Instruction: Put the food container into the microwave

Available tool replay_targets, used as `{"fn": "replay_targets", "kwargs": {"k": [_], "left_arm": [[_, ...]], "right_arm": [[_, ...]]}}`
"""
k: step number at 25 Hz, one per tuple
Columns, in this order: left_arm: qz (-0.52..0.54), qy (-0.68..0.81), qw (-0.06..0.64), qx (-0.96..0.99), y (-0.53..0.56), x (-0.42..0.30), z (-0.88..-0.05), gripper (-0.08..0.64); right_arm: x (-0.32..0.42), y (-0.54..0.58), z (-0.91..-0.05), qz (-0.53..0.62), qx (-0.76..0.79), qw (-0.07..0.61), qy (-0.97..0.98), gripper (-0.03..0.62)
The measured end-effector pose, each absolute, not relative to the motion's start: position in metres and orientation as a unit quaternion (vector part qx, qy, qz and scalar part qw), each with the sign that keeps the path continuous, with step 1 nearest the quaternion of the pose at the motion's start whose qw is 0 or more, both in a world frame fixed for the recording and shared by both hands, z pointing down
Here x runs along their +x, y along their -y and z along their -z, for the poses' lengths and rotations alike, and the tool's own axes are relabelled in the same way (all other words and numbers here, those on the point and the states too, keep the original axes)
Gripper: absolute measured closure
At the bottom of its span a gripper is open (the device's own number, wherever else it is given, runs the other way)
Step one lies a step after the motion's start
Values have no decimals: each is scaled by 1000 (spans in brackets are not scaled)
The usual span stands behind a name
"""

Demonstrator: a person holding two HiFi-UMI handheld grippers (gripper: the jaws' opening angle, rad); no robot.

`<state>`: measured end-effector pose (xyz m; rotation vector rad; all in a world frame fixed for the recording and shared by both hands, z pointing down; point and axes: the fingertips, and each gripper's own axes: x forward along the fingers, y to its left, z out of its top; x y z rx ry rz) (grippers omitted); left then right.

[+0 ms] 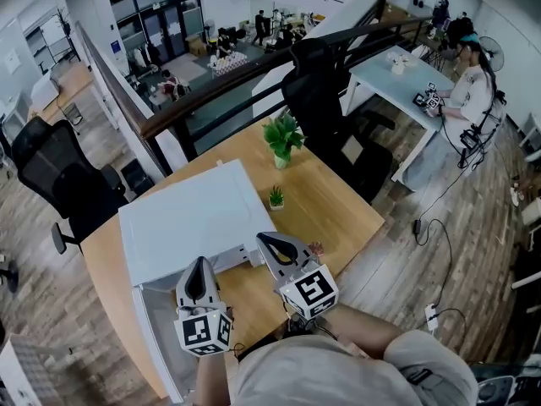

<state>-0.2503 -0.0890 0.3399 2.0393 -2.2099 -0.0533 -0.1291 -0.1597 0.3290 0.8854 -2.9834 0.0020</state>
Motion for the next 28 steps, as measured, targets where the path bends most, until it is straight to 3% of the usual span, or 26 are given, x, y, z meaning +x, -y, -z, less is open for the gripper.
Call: {"fn": "replay_targets", "kwargs": {"k": [10,28], "left_arm": [[41,731,29,681,97,-249,-298,548],[45,724,26,688,108,-241,-293,548]], "right_arm": [[-130,164,-277,31,295,-40,954,589],[-135,163,-269,37,294,-48,954,589]]}}
